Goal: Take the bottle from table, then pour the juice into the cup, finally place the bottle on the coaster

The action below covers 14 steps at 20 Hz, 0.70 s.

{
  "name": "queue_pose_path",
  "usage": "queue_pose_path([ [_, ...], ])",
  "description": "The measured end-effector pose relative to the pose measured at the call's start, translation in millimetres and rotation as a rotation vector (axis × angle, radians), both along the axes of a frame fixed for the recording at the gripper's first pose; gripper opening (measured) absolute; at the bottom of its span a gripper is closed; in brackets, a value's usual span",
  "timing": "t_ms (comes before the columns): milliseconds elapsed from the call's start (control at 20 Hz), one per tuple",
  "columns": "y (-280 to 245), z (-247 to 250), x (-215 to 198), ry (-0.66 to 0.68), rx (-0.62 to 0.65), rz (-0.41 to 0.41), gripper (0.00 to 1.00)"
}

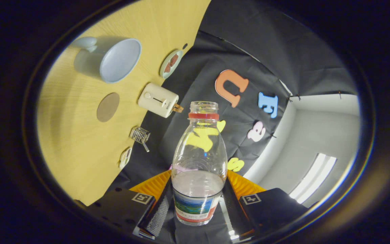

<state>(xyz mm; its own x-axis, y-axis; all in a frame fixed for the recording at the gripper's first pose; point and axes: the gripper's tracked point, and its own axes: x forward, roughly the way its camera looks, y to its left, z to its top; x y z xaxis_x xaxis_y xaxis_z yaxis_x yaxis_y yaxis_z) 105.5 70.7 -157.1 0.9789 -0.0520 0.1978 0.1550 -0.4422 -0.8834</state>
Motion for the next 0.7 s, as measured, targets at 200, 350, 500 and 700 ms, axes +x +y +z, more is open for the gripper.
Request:
queue_pose_path([
  [200, -7, -3, 2, 0.026, 0.240, -0.024, 0.81],
  [350, -1, 12, 2, 0.005, 0.439, 0.014, 0.81],
  [500, -2, 22, 6, -0.018, 0.639, 0.045, 0.81],
  [700, -11, 29, 16, -0.036, 0.877, 0.038, 0.81],
])
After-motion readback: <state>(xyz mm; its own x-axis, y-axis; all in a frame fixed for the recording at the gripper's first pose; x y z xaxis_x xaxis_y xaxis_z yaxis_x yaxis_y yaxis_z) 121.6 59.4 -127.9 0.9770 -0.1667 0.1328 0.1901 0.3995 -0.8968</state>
